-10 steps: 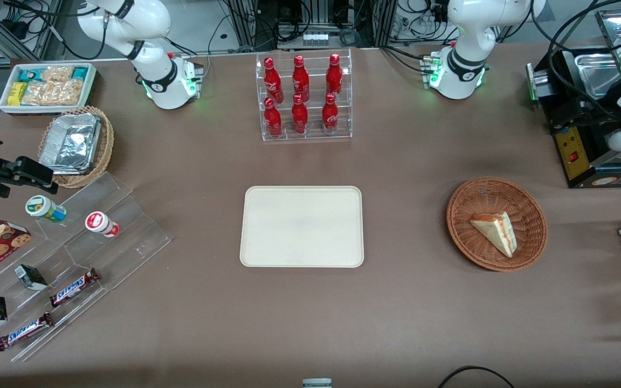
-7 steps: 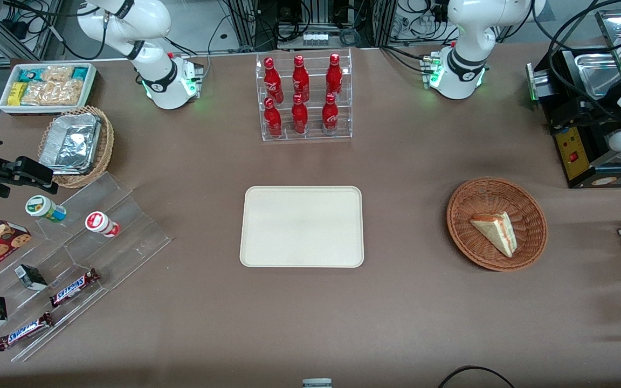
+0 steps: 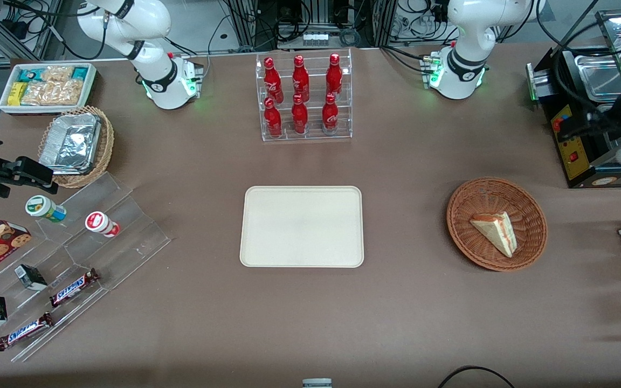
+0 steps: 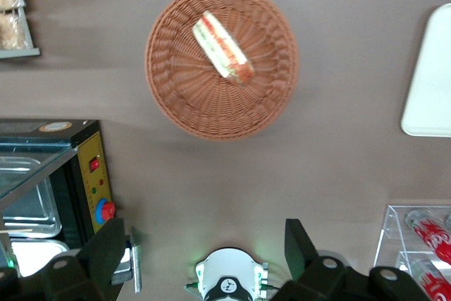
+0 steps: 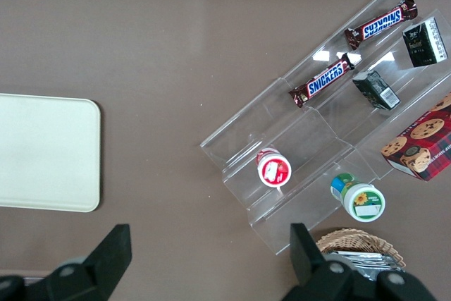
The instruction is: Place sandwich from basket to tray
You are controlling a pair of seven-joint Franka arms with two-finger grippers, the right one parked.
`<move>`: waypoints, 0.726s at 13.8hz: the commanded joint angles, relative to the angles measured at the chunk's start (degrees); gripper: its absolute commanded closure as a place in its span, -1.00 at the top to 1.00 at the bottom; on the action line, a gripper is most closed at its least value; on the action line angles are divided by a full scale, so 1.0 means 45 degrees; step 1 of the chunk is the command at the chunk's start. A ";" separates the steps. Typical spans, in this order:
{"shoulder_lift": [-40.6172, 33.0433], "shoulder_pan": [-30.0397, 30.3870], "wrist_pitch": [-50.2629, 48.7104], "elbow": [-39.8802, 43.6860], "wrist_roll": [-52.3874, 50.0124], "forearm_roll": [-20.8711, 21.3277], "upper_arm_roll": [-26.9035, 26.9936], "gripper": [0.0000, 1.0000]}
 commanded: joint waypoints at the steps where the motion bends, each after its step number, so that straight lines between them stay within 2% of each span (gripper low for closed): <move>1: 0.0890 0.0066 0.0295 0.0206 -0.1688 0.0280 -0.0047 1.00; 7: 0.1966 0.0066 0.3456 -0.1666 -0.7001 0.0046 -0.0047 1.00; 10: 0.2144 0.0027 0.5661 -0.3167 -0.8607 0.0027 -0.0048 1.00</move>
